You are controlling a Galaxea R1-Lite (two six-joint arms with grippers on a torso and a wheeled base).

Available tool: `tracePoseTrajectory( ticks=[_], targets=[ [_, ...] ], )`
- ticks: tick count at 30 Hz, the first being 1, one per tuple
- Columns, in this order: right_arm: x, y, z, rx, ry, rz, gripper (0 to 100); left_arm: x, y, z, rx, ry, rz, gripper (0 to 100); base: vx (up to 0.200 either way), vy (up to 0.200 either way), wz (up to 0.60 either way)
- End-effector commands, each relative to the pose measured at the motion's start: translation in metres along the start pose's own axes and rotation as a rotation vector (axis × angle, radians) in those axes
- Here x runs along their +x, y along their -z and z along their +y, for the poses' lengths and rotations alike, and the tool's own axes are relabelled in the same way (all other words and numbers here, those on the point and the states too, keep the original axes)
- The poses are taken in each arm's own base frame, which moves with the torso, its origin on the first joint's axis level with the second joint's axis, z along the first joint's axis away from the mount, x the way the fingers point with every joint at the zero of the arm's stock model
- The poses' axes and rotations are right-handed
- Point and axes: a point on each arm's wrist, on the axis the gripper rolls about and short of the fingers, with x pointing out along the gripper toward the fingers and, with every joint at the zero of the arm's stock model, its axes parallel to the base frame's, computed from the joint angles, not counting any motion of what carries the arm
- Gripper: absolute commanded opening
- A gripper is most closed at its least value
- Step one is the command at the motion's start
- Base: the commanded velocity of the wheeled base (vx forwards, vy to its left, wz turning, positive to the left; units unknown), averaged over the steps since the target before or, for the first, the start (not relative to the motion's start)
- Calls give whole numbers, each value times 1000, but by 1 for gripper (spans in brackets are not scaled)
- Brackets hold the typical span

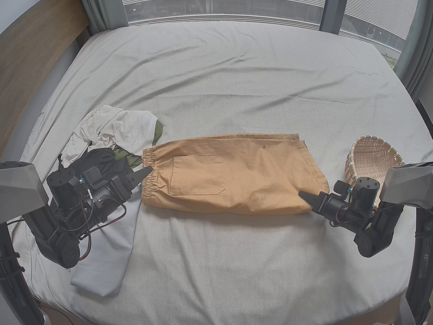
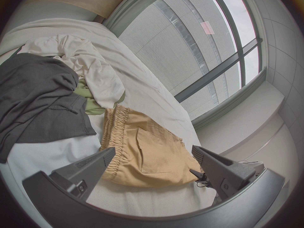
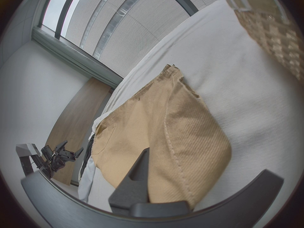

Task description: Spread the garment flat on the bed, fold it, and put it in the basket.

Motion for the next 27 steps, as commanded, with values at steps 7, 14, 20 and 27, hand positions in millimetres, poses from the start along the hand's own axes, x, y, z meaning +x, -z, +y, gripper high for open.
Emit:
tracePoseTrajectory(
  ticks=[7, 14, 20, 27],
  targets=[
    [-23, -3, 7, -41, 26, 14, 0, 9, 17, 18, -25, -43, 49, 100, 0, 0, 0],
    [-32, -3, 0, -45, 59, 19, 0, 15, 25, 26, -34, -60, 70, 100, 0, 0, 0],
    [-39, 4, -5, -74, 95, 70, 0, 19, 34, 31, -42, -69, 93, 100, 0, 0, 0],
    [-40, 6, -6, -94, 103, 82, 0, 25, 43, 37, -26, -74, 117, 100, 0, 0, 0]
  ],
)
